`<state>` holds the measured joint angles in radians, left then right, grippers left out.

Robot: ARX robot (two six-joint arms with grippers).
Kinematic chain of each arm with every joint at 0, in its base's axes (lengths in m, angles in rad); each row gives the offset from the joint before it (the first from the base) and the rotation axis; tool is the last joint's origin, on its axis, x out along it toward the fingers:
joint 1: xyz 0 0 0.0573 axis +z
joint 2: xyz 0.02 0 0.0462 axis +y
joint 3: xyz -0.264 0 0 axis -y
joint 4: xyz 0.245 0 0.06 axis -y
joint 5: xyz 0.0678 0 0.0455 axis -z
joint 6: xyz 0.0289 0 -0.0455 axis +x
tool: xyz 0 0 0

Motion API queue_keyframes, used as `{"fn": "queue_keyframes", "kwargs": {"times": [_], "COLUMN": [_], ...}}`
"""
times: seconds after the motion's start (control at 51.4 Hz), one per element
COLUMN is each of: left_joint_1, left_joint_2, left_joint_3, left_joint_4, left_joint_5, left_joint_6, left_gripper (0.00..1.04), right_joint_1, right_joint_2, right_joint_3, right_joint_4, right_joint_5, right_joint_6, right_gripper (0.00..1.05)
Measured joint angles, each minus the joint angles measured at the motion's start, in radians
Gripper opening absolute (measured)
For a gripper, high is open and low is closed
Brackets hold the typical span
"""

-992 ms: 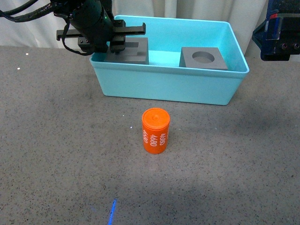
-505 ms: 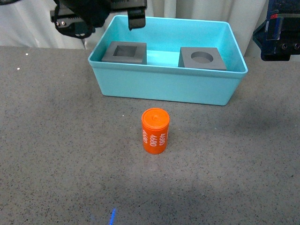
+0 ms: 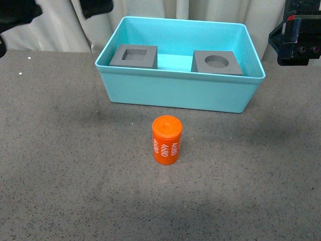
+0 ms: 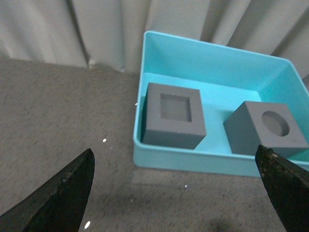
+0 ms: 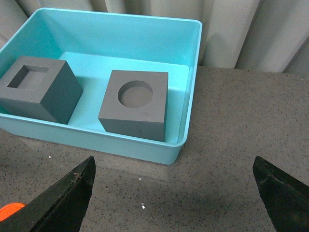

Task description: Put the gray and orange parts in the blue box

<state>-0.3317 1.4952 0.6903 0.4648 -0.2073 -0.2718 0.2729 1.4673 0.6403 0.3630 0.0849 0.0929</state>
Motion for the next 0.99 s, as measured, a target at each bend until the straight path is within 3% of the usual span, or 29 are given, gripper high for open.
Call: {"fn": "queue_keyframes", "kwargs": {"times": [0.525, 0.778, 0.797, 0.894, 0.992], "left_joint_1": [0.028, 0.068, 0.072, 0.110, 0.141], "left_joint_2": [-0.554, -0.687, -0.679, -0.636, -0.689], "left_joint_3": [-0.430, -0.513, -0.521, -0.634, -0.668], "left_joint_4": [-0.086, -0.158, -0.150, 0.200, 0.284], "left_joint_5": [-0.081, -0.104, -0.099, -0.005, 0.029], "left_joint_6": [-0.064, -0.094, -0.088, 0.072, 0.177], "left_gripper": [0.98, 0.98, 0.97, 0.80, 0.64], "right_joint_1": [0.000, 0.000, 0.000, 0.000, 0.000], "right_joint_2": [0.000, 0.000, 0.000, 0.000, 0.000], "right_joint_3": [0.000, 0.000, 0.000, 0.000, 0.000], "right_joint_4": [0.000, 0.000, 0.000, 0.000, 0.000], "right_joint_5": [0.000, 0.000, 0.000, 0.000, 0.000], "right_joint_6": [0.000, 0.000, 0.000, 0.000, 0.000], "right_gripper": [0.95, 0.95, 0.95, 0.95, 0.95]}}
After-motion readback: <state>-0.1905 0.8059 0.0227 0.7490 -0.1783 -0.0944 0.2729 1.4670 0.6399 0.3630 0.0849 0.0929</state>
